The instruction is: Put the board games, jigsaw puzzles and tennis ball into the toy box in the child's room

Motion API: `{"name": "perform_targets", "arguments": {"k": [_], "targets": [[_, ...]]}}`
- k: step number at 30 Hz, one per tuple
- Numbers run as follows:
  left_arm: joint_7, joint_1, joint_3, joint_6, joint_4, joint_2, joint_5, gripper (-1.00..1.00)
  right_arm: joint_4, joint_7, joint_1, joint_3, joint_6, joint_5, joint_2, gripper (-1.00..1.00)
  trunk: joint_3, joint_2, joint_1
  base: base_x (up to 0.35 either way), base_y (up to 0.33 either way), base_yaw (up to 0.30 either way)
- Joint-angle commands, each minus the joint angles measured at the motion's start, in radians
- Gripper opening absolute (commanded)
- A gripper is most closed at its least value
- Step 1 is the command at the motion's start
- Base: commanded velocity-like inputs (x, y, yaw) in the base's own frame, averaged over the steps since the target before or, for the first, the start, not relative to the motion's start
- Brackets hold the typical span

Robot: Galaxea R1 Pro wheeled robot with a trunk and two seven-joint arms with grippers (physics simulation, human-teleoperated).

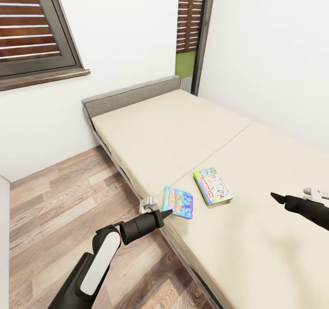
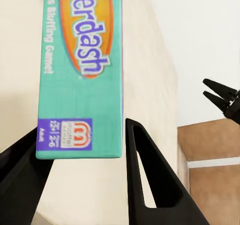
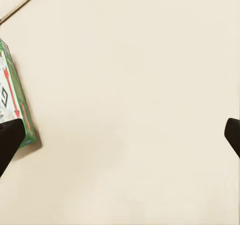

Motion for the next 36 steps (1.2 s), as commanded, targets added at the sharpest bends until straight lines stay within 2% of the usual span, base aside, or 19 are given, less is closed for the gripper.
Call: {"name": "perform_targets", "arguments": {"k": [1, 11, 36], "targets": [[-0.001, 0.0, 0.001, 0.004, 0.0, 0.0, 0.0, -1.0, 0.0, 0.0, -0.001, -0.001, -0.001, -0.006, 0.0, 1.0, 0.003, 0.007, -0.004, 0.0, 0.0, 0.0], [0.005, 0.0, 0.001, 0.002, 0.0, 0.0, -0.002, -1.0, 0.0, 0.008, 0.007, 0.0, -0.035, -0.007, -0.006, 1.0, 0.034, 0.077, -0.042, 0.0, 0.0, 0.0], [0.006, 0.0, 0.001, 0.001, 0.002, 0.002, -0.002, -1.0, 0.0, 0.009, 0.009, 0.006, -0.041, -0.006, -0.011, 1.0, 0.112, 0.252, -0.138, 0.0, 0.0, 0.0]]}}
